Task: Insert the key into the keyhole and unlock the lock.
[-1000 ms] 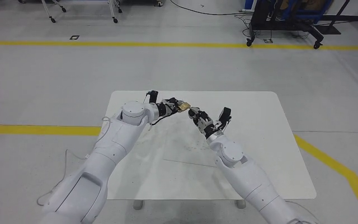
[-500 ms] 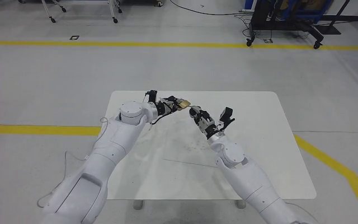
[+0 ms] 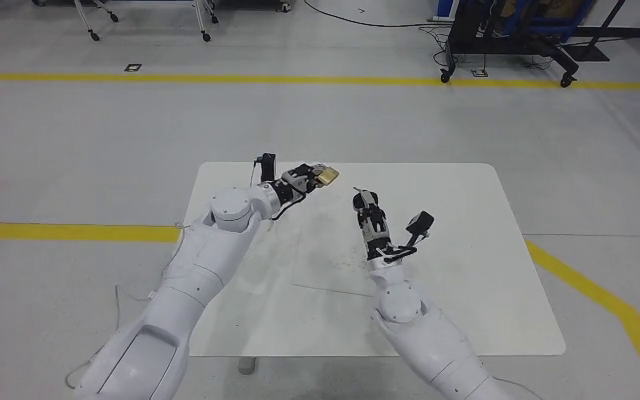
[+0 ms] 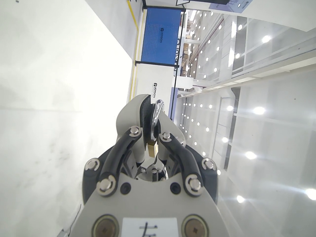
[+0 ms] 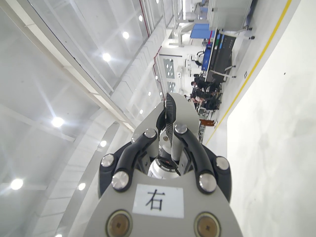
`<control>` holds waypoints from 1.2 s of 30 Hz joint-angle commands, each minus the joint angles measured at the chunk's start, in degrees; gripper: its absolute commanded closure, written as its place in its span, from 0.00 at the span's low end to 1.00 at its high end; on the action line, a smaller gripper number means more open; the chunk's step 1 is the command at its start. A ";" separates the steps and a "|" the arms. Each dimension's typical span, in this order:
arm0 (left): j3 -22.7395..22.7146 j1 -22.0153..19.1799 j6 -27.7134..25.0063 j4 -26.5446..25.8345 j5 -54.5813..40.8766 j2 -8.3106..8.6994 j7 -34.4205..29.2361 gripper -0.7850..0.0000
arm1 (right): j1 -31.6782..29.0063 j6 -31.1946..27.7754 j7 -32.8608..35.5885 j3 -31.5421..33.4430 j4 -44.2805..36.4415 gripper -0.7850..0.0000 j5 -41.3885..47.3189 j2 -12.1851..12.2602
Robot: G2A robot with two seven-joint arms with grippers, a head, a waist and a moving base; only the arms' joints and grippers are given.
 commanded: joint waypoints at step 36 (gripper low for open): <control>-2.16 4.66 -0.20 -7.67 11.74 0.28 4.53 1.00 | 5.02 4.81 -10.93 -4.84 9.23 1.00 -7.33 -8.50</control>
